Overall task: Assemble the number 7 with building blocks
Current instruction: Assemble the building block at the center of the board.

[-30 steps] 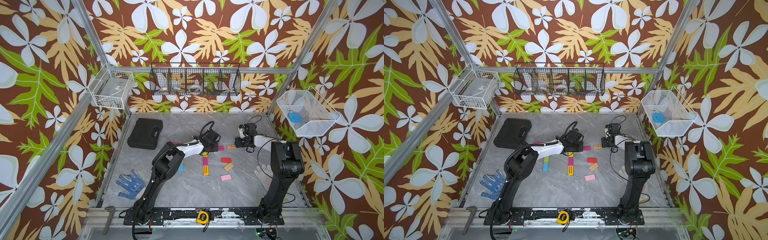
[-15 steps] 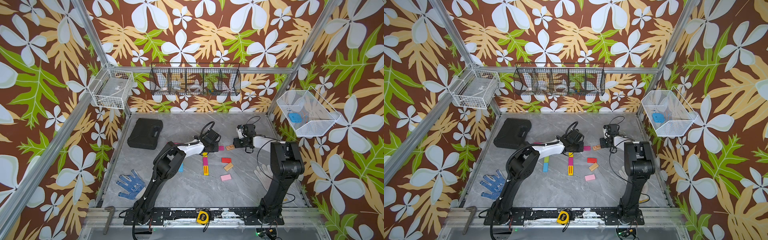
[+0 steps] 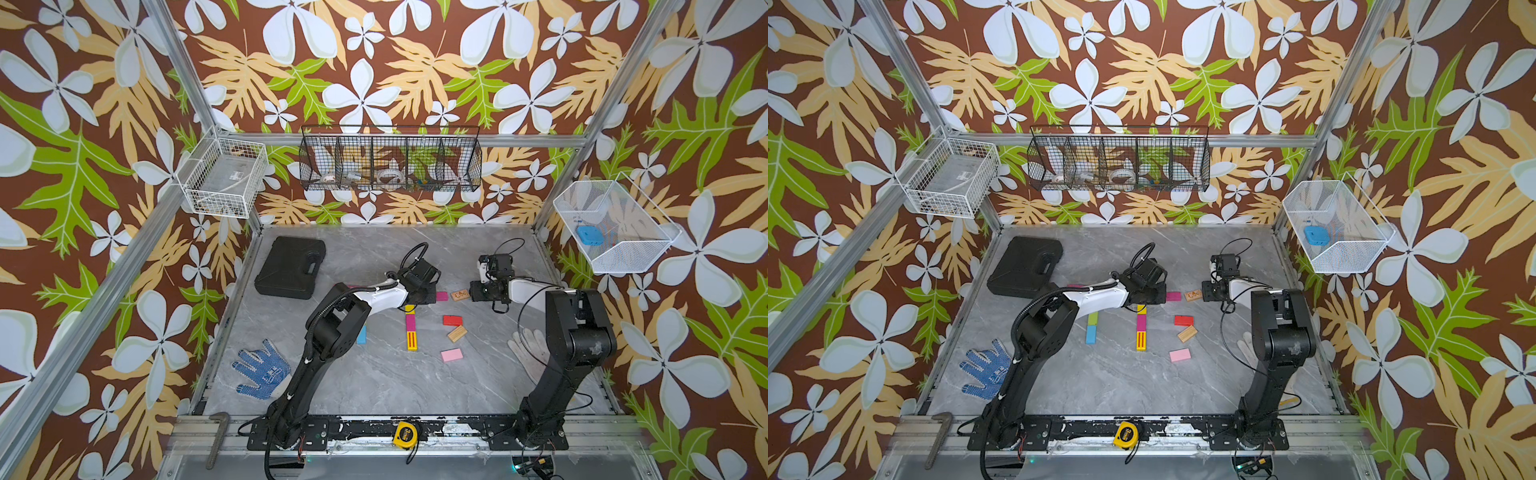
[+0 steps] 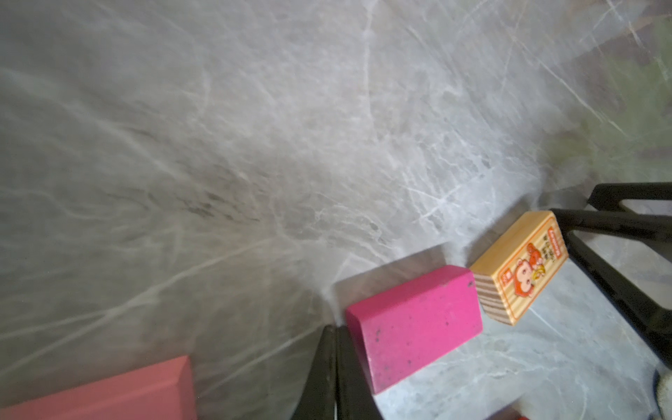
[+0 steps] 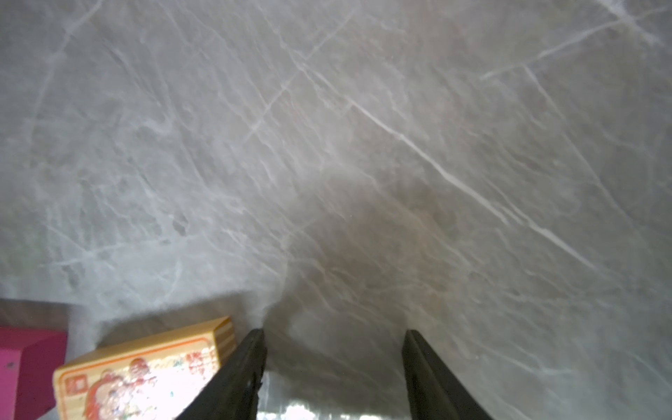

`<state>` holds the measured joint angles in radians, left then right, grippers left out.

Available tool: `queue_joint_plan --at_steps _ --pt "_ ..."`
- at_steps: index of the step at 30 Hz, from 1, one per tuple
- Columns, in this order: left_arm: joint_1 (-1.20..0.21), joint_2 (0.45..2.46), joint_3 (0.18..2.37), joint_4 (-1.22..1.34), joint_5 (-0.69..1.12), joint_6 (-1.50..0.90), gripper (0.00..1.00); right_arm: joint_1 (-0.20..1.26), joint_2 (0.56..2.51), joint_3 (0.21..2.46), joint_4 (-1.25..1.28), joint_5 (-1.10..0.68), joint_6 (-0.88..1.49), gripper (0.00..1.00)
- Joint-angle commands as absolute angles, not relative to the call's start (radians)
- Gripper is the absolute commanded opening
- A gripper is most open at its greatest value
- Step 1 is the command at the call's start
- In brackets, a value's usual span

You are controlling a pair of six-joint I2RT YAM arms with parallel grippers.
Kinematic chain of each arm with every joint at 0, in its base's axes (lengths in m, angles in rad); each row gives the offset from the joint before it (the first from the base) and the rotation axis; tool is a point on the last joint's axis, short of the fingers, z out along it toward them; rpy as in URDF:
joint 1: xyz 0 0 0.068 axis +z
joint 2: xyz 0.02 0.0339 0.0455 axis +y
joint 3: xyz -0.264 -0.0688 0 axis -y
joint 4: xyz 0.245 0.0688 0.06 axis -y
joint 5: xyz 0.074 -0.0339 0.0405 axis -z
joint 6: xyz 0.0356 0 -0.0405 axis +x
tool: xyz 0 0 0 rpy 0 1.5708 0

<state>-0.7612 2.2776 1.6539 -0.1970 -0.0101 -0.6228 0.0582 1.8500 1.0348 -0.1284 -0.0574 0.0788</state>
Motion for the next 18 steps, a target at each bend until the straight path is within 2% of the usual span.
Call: queue_joint_plan --at_steps 1,18 --pt "-0.761 2.270 1.646 -0.195 0.008 -0.617 0.00 0.067 1.850 1.020 -0.202 -0.090 0.098 0.61" --pt "-0.758 2.273 1.645 -0.189 0.013 -0.612 0.00 0.080 1.833 1.010 -0.203 -0.117 0.078 0.61"
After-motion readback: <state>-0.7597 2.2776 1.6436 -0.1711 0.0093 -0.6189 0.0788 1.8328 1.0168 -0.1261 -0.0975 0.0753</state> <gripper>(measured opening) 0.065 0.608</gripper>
